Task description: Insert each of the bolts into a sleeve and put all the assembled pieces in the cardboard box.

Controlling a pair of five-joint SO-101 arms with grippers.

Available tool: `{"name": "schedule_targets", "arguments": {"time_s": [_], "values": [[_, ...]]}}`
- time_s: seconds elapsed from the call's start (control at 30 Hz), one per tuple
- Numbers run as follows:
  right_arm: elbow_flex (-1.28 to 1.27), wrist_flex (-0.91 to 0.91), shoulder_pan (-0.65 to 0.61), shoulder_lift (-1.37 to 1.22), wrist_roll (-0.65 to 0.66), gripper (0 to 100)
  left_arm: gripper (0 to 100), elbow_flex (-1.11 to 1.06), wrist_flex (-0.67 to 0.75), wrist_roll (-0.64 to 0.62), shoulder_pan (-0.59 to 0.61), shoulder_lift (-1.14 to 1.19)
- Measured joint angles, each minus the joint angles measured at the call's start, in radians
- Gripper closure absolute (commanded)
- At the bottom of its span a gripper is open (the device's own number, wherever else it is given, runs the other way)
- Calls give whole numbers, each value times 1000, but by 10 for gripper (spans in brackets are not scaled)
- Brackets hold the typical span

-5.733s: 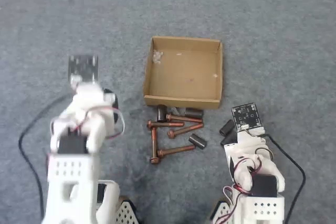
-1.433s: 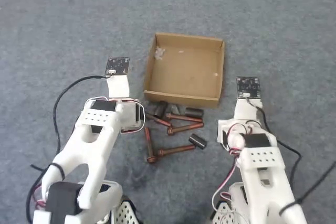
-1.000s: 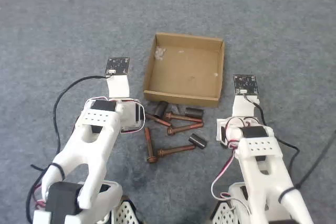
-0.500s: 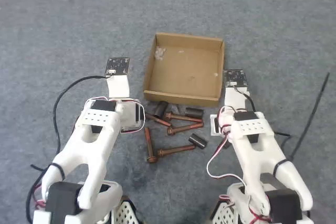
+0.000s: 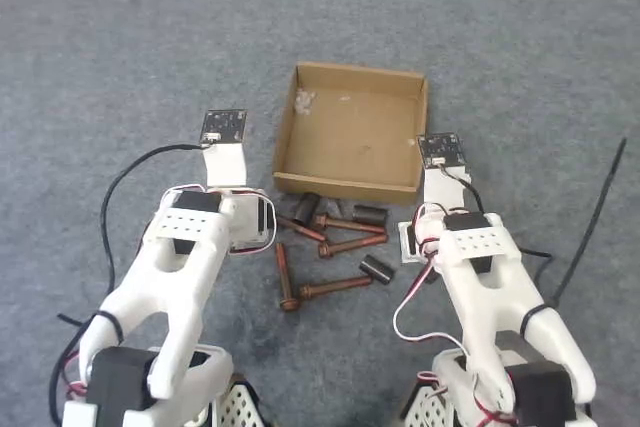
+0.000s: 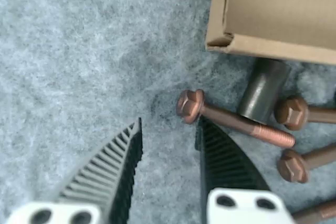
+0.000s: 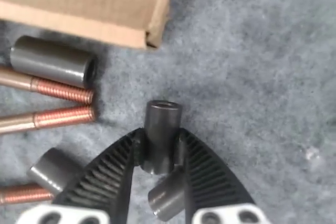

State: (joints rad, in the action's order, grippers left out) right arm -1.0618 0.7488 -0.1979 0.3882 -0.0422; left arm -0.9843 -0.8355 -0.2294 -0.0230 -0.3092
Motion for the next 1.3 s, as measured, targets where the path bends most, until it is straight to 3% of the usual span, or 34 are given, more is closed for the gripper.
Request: {"name": "schedule_targets", "arguments": {"time_s": [0.13, 0.43, 1.0, 1.3], "values": [[-48, 8, -3, 87, 0, 991, 841, 5, -17, 0, -49, 0], [-94, -23, -5, 143, 0, 991, 840, 123, -210, -86, -164, 0], [-92, -23, -25, 143, 0, 991, 841, 57, -54, -281, -226, 44], [-92, -23, -23, 143, 0, 990, 844, 299, -132, -336, -196, 336]]}}
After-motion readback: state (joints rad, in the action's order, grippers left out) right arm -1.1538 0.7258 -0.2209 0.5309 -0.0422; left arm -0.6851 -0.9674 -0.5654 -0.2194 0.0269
